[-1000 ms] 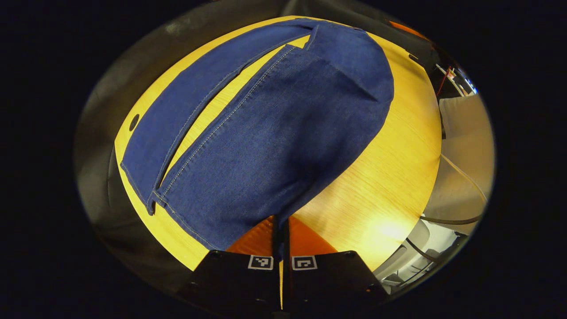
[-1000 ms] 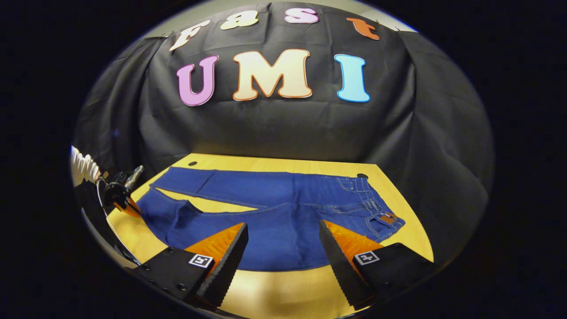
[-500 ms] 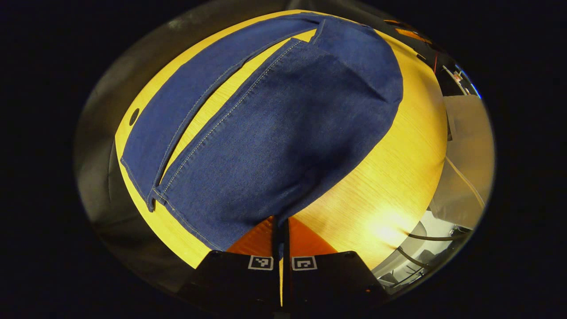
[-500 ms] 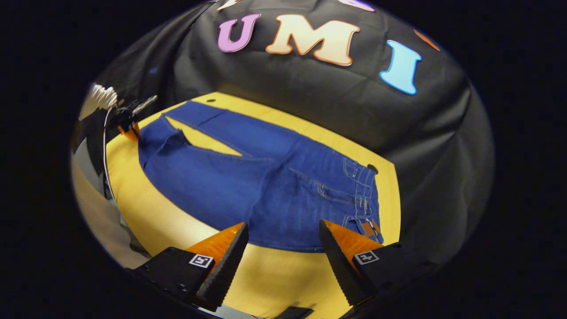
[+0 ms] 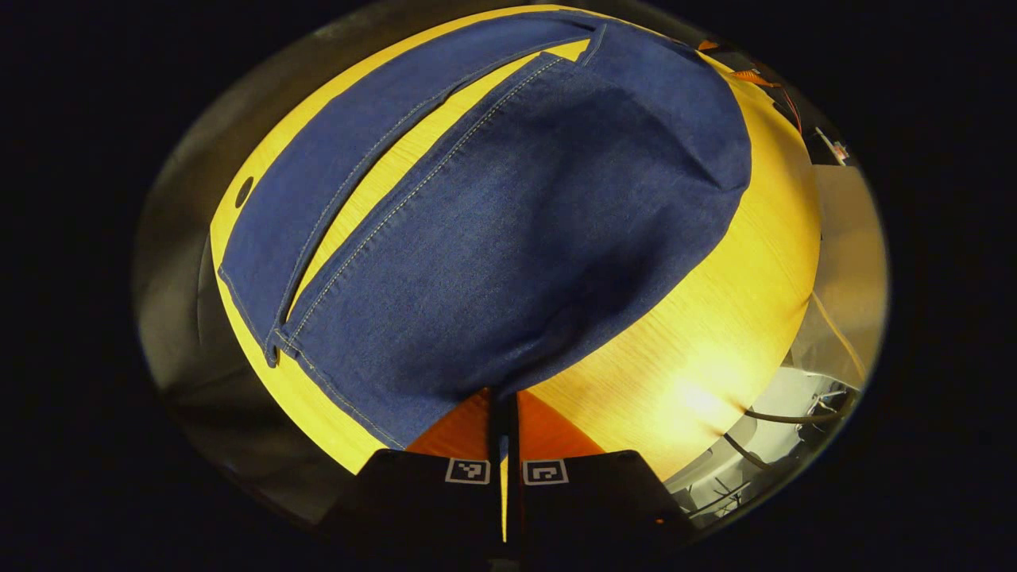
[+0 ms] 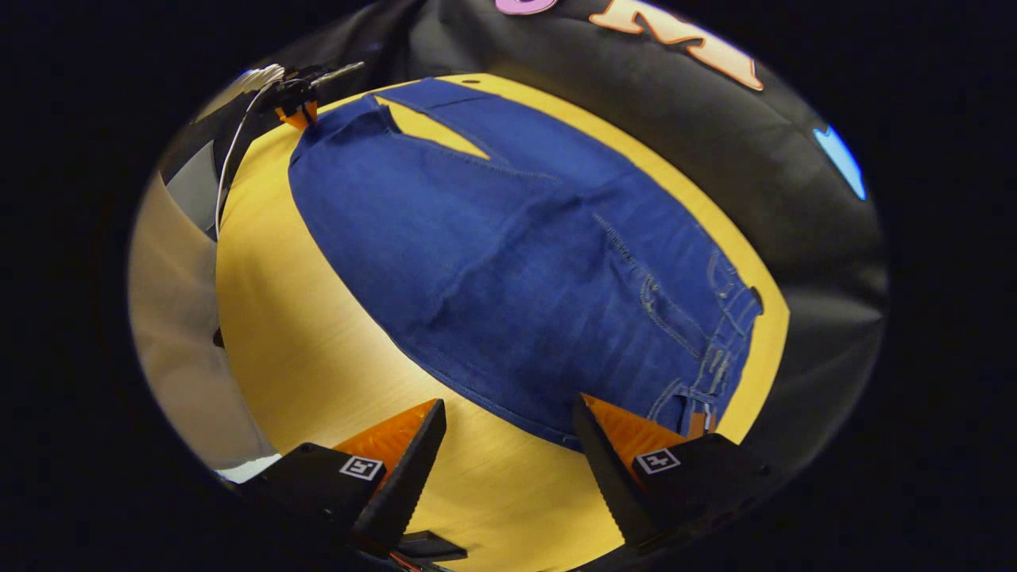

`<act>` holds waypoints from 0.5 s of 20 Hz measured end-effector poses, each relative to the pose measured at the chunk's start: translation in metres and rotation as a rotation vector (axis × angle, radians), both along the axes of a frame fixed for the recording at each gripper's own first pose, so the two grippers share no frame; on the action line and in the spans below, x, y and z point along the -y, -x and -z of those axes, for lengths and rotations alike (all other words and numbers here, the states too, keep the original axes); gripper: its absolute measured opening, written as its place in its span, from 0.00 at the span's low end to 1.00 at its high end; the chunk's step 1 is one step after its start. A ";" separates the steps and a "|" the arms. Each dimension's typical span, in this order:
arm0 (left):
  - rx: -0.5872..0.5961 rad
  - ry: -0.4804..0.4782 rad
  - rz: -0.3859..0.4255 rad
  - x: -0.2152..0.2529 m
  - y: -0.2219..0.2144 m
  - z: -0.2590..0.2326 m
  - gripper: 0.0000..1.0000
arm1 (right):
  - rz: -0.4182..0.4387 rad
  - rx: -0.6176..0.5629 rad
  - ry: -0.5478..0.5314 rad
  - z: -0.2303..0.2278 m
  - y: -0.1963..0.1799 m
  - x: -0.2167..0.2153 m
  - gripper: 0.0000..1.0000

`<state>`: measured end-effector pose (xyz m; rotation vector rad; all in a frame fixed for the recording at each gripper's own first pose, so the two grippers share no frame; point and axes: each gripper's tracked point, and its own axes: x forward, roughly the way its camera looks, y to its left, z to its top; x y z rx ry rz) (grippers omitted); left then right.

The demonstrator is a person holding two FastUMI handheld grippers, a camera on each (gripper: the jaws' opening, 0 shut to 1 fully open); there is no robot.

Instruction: Grasp the waist and the cuffs of the jeans and fold them to make the two legs overlap; first hold the waist and fold one-third of the jeans toward the cuffs, then hold the cuffs and fold the remaining one-third in the same direction to finish folding.

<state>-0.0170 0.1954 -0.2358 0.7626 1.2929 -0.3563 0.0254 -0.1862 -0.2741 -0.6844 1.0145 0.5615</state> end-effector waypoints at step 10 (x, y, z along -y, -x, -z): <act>-0.006 0.009 -0.015 0.000 -0.001 0.000 0.01 | -0.023 -0.194 0.031 0.020 0.003 0.001 0.88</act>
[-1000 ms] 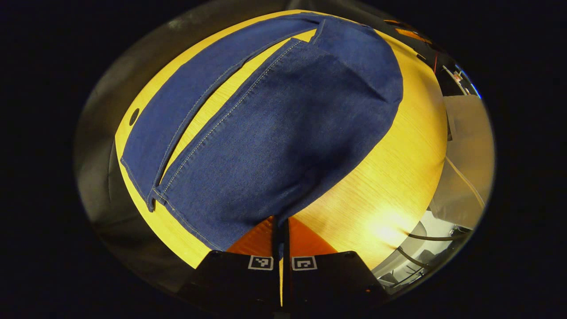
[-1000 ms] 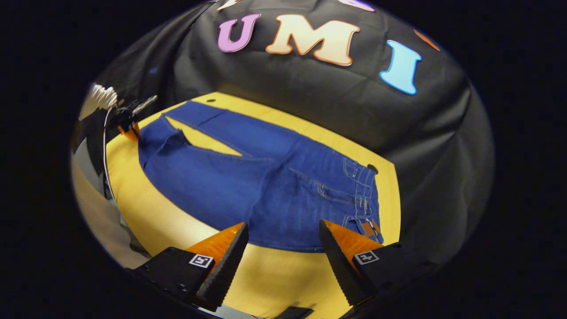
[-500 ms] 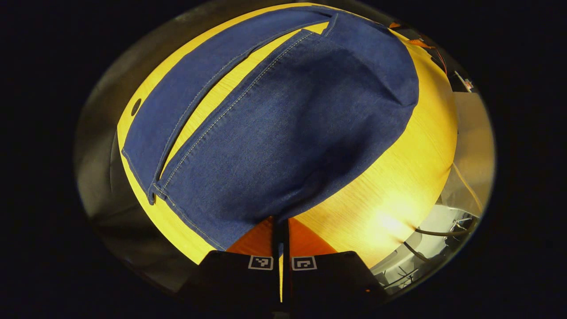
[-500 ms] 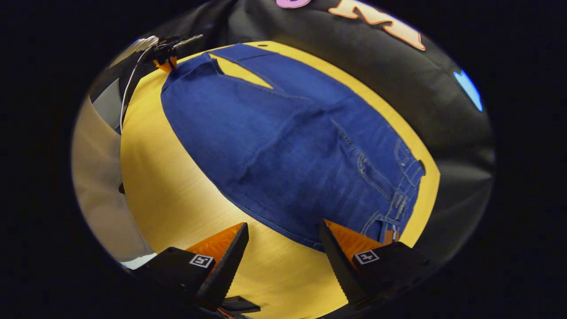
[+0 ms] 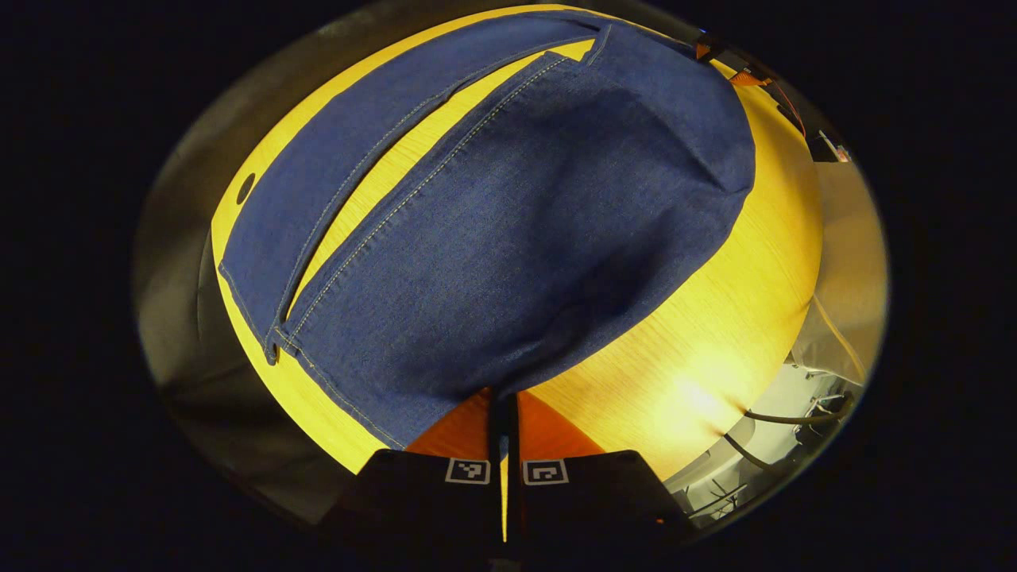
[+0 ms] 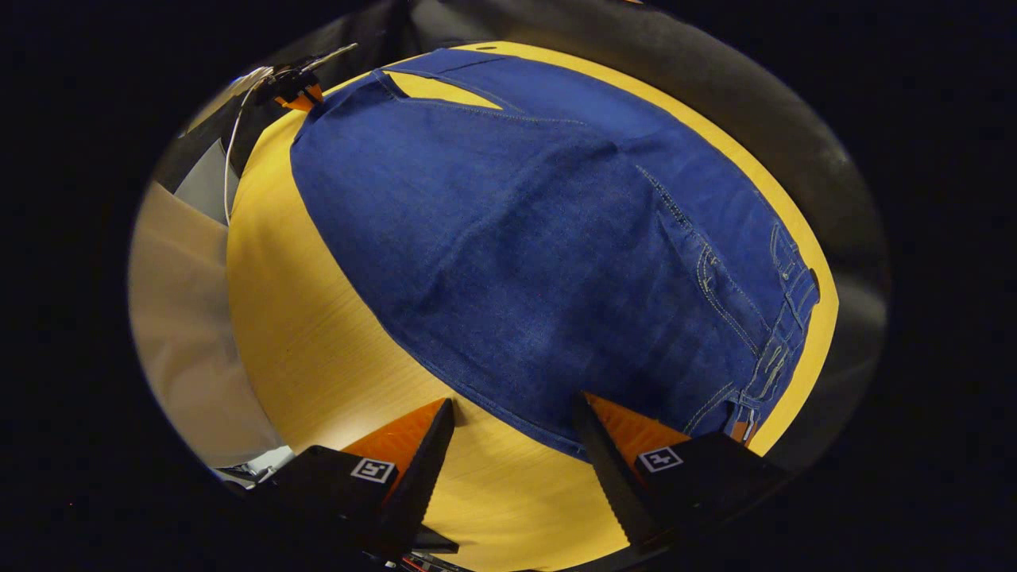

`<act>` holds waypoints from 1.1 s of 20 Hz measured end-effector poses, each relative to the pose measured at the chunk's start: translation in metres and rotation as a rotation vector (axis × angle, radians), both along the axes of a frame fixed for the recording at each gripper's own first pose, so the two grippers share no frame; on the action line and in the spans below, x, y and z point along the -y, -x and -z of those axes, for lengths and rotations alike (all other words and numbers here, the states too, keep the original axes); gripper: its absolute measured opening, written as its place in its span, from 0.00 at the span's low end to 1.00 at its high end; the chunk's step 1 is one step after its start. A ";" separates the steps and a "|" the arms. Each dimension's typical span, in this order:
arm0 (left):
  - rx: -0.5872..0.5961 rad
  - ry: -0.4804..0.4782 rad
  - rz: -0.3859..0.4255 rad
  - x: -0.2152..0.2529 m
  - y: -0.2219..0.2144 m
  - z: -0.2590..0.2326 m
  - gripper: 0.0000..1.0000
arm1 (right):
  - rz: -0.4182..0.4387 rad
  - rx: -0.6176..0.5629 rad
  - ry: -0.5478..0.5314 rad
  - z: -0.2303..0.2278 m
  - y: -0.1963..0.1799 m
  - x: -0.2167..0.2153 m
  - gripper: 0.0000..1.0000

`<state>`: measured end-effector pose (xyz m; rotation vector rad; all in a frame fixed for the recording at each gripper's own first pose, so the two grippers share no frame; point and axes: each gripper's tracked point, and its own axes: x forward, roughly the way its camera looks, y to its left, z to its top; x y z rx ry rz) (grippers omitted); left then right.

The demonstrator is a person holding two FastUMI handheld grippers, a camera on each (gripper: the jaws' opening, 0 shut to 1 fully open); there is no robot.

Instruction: Grasp the waist and the cuffs of the jeans and fold them to make the two legs overlap; first hold the waist and fold one-third of the jeans toward the cuffs, then hold the cuffs and fold the remaining one-third in the same direction to finish folding.

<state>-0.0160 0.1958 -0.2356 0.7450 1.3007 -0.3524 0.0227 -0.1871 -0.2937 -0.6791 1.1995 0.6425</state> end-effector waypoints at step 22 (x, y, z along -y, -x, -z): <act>0.188 0.058 -0.145 0.000 -0.002 -0.002 0.00 | 0.083 0.052 0.056 -0.001 -0.017 -0.003 0.10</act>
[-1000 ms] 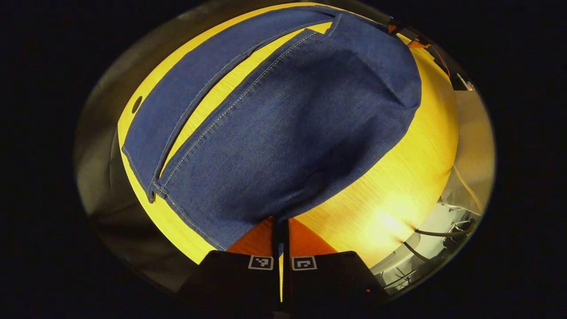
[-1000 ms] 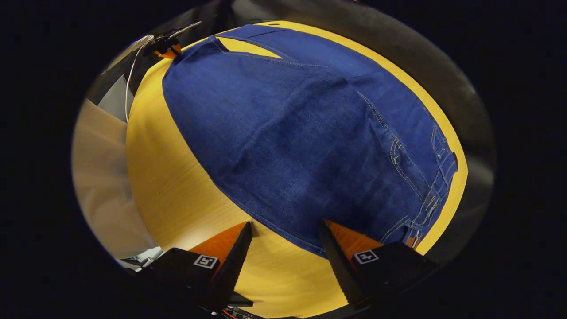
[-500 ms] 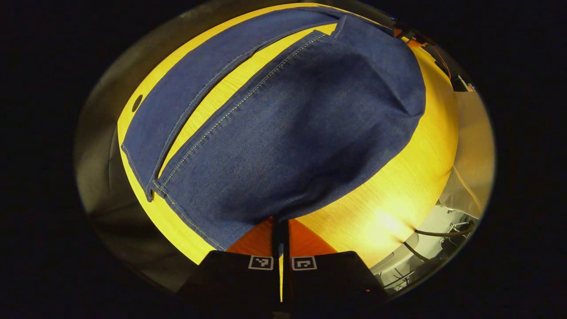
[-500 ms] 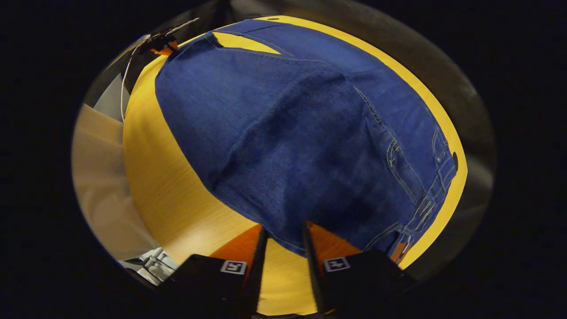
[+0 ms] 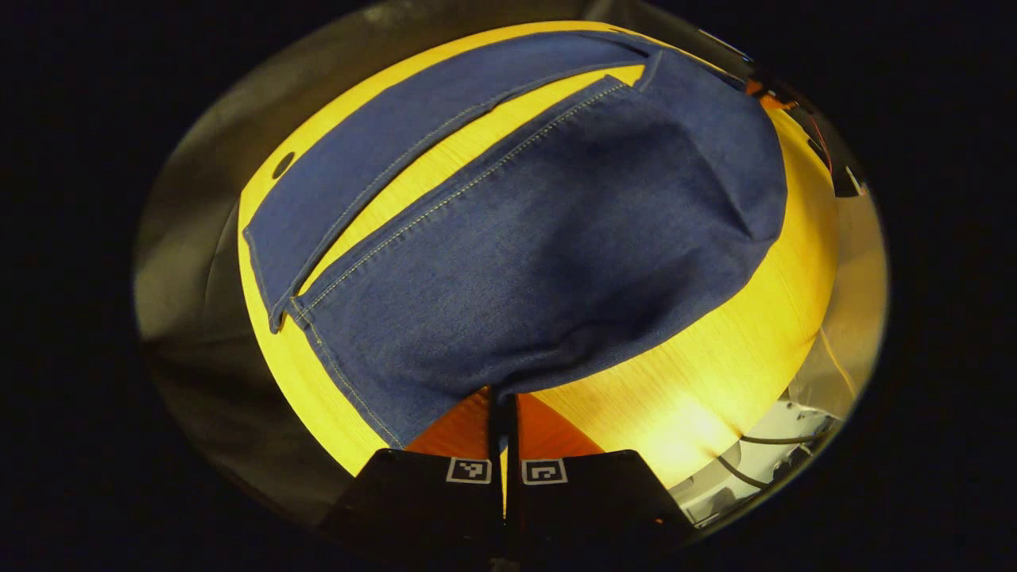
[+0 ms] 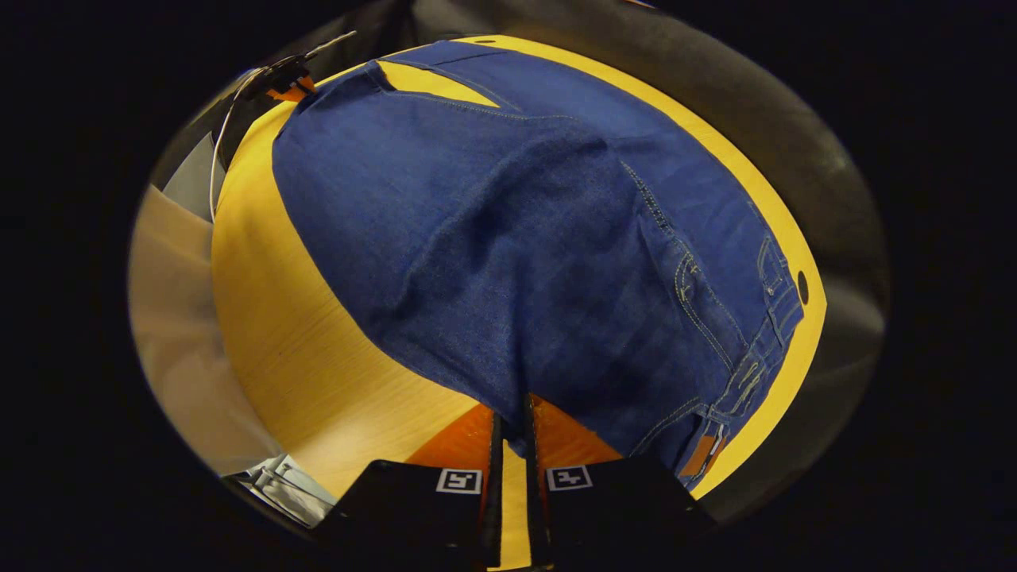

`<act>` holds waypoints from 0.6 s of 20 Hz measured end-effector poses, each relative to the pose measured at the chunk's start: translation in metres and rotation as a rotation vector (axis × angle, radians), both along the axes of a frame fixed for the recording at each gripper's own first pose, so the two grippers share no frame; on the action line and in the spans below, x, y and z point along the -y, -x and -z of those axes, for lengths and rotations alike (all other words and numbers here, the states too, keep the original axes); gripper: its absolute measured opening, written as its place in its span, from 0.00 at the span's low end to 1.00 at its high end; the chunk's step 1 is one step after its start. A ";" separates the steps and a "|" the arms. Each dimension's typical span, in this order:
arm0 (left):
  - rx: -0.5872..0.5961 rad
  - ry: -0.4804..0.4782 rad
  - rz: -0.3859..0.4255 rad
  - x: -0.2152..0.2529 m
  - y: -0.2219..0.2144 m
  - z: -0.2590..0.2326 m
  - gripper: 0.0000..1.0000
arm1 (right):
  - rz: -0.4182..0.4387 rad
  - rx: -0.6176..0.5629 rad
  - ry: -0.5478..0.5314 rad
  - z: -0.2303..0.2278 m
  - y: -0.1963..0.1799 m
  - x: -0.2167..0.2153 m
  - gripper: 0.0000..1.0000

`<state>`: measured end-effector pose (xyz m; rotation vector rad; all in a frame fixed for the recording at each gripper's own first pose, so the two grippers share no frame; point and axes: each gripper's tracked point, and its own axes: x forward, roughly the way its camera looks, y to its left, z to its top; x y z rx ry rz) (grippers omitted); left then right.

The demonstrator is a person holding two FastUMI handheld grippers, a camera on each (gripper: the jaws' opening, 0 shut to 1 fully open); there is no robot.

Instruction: Grasp the waist and the cuffs of the jeans and fold them to make the two legs overlap; first hold the waist and fold one-third of the jeans toward the cuffs, then hold the cuffs and fold the remaining one-third in the same direction to finish folding.

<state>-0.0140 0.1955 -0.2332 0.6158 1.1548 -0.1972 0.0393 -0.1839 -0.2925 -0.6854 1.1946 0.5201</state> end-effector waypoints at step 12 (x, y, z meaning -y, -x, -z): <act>0.475 0.057 -0.496 0.005 -0.026 -0.025 0.00 | 0.602 0.261 -0.196 -0.024 -0.017 -0.010 0.03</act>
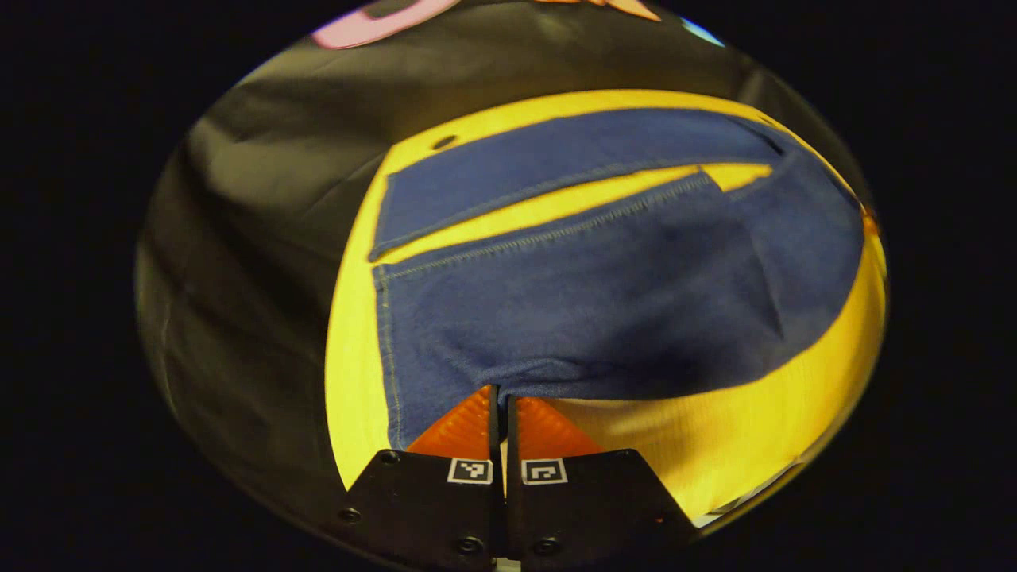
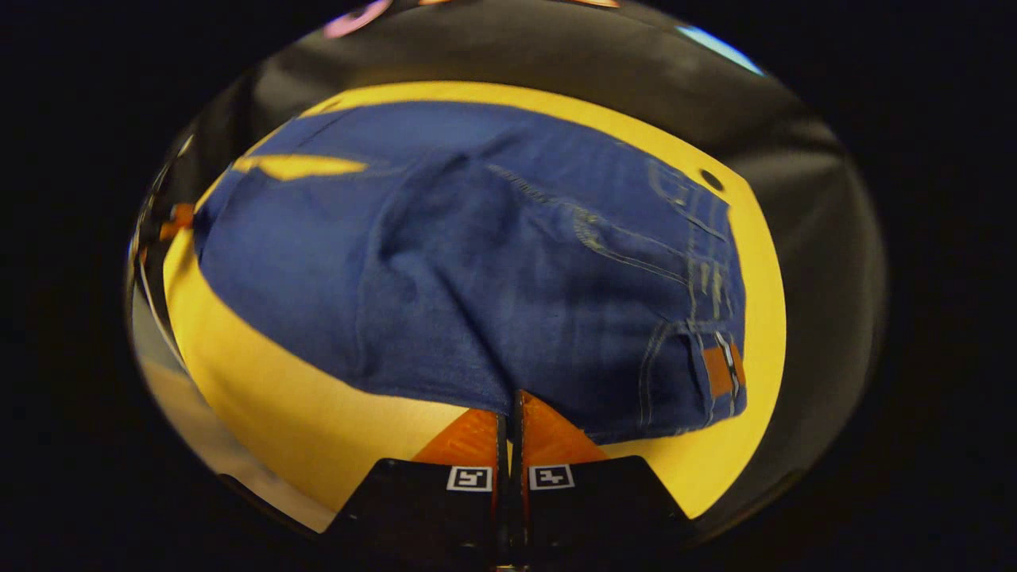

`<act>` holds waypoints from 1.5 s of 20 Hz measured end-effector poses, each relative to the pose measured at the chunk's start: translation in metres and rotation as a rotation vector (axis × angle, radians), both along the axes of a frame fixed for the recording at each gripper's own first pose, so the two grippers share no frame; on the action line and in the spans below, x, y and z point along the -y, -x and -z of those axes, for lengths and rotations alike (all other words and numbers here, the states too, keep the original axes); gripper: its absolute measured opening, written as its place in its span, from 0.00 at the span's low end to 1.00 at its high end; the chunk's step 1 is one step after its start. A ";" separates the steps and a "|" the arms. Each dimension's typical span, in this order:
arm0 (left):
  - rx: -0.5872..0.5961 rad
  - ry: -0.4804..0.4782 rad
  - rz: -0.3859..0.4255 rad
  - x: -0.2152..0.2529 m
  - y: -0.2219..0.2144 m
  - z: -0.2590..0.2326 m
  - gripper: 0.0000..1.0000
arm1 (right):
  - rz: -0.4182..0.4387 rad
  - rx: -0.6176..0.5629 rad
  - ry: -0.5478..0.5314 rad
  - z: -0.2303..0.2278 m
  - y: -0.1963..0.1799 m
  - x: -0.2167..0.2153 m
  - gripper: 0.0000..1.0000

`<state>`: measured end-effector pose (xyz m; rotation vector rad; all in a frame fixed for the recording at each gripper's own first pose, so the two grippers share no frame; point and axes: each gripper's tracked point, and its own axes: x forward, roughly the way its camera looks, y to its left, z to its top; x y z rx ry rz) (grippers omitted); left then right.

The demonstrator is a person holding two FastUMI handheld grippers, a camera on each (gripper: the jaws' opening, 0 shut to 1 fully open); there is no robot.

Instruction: Grasp the waist and the cuffs of the jeans and fold them to make the two legs overlap; first hold the waist and fold one-third of the jeans toward the cuffs, then hold the cuffs and fold the remaining one-third in the same direction to finish folding.

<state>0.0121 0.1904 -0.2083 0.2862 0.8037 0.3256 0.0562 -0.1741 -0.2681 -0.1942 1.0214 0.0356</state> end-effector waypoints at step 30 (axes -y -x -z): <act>0.254 -0.212 -0.108 -0.040 -0.257 -0.098 0.00 | 0.230 0.472 -0.130 -0.039 -0.343 0.008 0.00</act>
